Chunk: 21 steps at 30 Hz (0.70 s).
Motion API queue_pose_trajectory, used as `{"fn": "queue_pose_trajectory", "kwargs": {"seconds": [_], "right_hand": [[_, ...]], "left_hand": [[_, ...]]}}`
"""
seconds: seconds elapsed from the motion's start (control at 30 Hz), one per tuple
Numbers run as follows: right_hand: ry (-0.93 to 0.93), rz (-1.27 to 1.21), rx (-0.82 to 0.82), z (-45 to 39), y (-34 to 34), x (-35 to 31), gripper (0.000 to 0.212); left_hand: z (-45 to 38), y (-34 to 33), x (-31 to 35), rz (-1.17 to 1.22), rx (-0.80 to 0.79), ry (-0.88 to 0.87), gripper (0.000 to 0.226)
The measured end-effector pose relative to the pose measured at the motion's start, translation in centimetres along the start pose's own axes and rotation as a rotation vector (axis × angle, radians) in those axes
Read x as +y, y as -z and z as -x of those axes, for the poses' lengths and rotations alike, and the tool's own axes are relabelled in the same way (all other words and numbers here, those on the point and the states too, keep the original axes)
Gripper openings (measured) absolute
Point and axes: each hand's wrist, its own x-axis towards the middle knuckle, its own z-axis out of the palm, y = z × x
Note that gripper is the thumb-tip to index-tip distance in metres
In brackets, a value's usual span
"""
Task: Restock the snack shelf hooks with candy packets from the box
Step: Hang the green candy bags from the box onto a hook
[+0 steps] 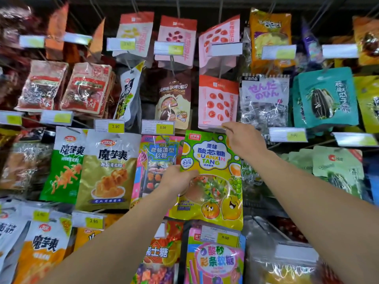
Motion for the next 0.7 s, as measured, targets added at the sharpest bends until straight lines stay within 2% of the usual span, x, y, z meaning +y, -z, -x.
{"fn": "queue_pose_trajectory", "kwargs": {"seconds": [0.13, 0.2, 0.27, 0.3, 0.4, 0.43, 0.53, 0.6, 0.7], "right_hand": [[0.009, 0.020, -0.006, -0.1, 0.0, 0.0, 0.030], [0.010, 0.024, -0.001, -0.2, 0.1, 0.0, 0.029], [0.016, 0.024, -0.009, -0.3, 0.0, 0.2, 0.029], [0.020, 0.025, -0.013, -0.3, -0.1, 0.3, 0.029], [0.030, -0.020, -0.002, 0.2, -0.3, 0.4, 0.035], [0.033, -0.062, 0.017, 0.6, -0.4, 0.4, 0.040], [-0.066, -0.219, 0.054, 3.8, -1.6, 0.8, 0.058], [-0.218, -0.305, 0.006, 6.7, -2.9, 1.3, 0.067], [-0.349, -0.488, -0.158, 11.1, -4.9, 1.9, 0.076]], "left_hand": [[-0.8, -0.3, 0.0, -0.055, 0.005, 0.039, 0.040], [-1.1, -0.3, -0.1, -0.030, -0.013, 0.080, 0.018], [-1.2, -0.2, 0.1, -0.027, -0.036, 0.102, 0.054], [-1.2, -0.1, -0.1, -0.054, -0.033, 0.105, 0.060], [-1.7, -0.3, -1.0, -0.064, -0.030, 0.114, 0.026], [-1.6, -0.3, -1.1, -0.054, -0.039, 0.113, 0.025], [-2.1, -0.6, -2.6, 0.003, -0.060, 0.119, 0.076], [-2.2, -0.9, -3.4, 0.051, -0.050, 0.122, 0.085], [-1.7, -1.4, -4.3, 0.062, -0.055, 0.117, 0.084]]}}
